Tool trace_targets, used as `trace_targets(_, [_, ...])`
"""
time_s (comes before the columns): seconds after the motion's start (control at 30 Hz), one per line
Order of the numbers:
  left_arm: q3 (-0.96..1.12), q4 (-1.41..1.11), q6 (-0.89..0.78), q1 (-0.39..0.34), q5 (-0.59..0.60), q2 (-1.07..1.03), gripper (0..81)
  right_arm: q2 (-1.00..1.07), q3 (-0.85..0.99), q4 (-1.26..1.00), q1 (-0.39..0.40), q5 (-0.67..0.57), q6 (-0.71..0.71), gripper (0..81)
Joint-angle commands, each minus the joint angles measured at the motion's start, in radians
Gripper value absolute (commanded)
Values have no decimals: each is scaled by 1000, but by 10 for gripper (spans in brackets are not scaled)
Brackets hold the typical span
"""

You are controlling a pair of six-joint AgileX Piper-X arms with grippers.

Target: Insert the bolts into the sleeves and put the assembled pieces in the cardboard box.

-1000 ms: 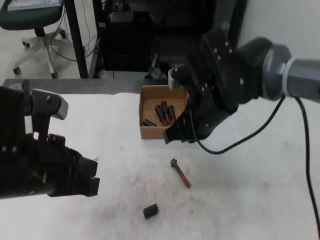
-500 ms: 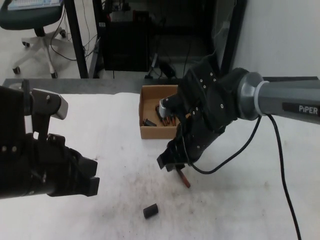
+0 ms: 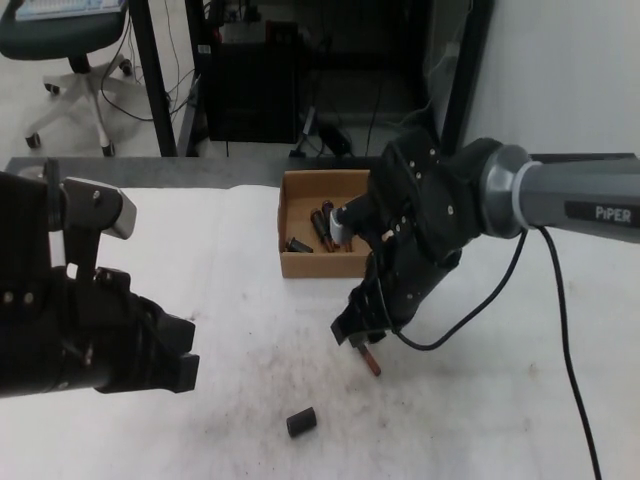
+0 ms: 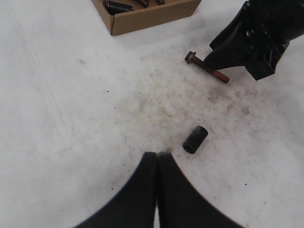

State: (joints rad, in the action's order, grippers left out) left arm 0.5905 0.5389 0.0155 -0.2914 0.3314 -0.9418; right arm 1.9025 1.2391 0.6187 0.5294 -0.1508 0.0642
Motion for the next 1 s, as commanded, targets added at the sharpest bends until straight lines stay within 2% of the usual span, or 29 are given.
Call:
trace_targets(0.0, [6,-6,8,-1,-9,-1,2,17,-3,7,-4,-6,10,358])
trace_targets(0.97, [6,-6,8,-1,-9,-1,2,93,11,-90,-4,2,27,354])
